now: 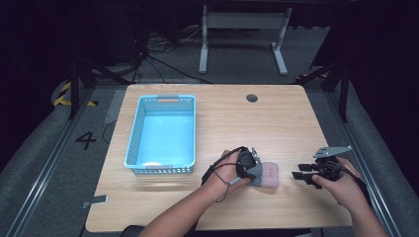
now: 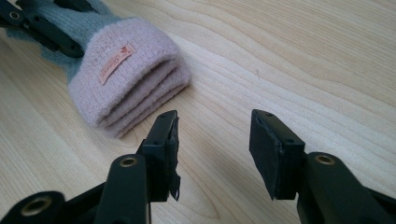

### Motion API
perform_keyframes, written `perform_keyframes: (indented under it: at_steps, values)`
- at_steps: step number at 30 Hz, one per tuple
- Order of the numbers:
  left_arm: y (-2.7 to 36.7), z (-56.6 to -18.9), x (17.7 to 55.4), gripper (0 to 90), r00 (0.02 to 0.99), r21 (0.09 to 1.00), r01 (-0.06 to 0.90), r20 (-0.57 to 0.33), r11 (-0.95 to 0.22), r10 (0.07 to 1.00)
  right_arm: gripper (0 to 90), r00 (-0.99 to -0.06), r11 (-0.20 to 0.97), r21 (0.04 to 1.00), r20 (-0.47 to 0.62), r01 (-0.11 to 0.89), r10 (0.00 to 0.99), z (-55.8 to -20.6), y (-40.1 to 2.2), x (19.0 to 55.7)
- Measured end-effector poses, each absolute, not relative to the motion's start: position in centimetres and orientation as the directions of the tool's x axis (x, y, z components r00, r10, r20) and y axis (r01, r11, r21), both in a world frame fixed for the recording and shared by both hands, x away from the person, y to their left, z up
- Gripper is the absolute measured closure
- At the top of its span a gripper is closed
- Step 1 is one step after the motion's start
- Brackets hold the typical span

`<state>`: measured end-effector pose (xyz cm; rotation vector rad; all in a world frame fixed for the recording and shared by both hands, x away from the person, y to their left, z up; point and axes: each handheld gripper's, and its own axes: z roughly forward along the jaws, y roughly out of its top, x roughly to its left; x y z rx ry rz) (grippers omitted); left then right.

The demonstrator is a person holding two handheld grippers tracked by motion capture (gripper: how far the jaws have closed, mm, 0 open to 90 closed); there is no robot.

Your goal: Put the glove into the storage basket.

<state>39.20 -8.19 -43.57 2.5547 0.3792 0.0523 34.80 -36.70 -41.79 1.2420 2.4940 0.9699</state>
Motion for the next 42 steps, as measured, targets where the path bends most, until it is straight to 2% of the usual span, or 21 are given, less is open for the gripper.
perform_keyframes:
  at_steps: [5, 18, 28, 42]
  values:
    - [-7.7, -42.6, 39.2, 68.1, 0.958, 0.530, 0.269, -0.059, -0.804, 0.281, 53.5, -0.627, 0.429, 0.631, 0.119, 0.647, 0.770, -41.8, -36.9, 34.8]
    - [-5.3, -38.8, 38.3, 67.9, 0.964, 0.579, 0.236, -0.040, -0.780, 0.262, 53.5, -0.633, 0.435, 0.627, 0.123, 0.647, 0.764, -41.8, -36.5, 35.3]
    - [-2.9, -36.7, 38.7, 67.8, 0.954, 0.599, 0.262, -0.044, -0.757, 0.295, 53.3, -0.655, 0.456, 0.623, 0.123, 0.636, 0.746, -41.9, -35.6, 36.4]
    - [0.7, -35.5, 39.6, 67.6, 0.931, 0.620, 0.323, -0.071, -0.715, 0.359, 53.3, -0.674, 0.469, 0.625, 0.128, 0.624, 0.728, -41.9, -34.8, 37.7]
